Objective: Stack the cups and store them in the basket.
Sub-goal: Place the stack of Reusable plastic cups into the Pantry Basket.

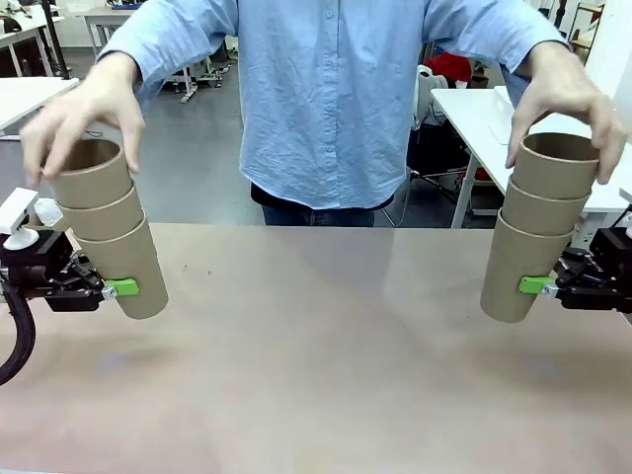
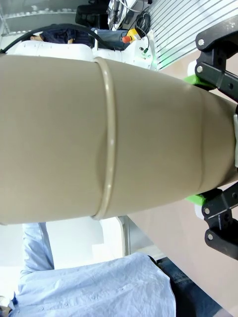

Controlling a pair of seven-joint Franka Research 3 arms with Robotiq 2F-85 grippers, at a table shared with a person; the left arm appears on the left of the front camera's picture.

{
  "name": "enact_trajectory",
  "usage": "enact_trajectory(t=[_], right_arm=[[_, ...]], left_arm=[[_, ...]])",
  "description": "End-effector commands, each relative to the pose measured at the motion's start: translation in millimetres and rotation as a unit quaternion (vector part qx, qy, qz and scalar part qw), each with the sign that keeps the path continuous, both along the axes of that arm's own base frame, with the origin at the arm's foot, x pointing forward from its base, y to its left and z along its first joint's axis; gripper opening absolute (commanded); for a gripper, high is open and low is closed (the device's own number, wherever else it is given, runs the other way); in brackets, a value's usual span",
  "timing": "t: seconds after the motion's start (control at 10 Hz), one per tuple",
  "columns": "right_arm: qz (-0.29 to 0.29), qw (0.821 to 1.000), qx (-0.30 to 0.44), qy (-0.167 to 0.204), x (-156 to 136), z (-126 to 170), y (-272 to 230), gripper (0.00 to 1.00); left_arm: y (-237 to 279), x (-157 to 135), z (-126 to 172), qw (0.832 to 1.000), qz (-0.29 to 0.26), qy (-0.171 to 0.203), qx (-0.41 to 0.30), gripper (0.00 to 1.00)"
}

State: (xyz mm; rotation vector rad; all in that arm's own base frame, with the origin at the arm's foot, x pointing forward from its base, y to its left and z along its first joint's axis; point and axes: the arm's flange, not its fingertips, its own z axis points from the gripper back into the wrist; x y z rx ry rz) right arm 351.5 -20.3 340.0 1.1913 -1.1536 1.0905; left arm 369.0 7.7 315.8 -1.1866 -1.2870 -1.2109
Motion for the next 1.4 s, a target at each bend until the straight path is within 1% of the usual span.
enact_trajectory(t=[0.0,1.3], right_arm=[[0.001,1.000,-0.002,-0.005,1.3,3.5,2.6,0.85],[0.001,1.000,-0.002,-0.005,1.3,3.5,2.6,0.85]], left_arm=[[0.2,1.4,3.7,1.000,0.005,-0.006,-0.009,0.86],[0.2,1.4,3.7,1.000,0.005,-0.006,-0.009,0.86]])
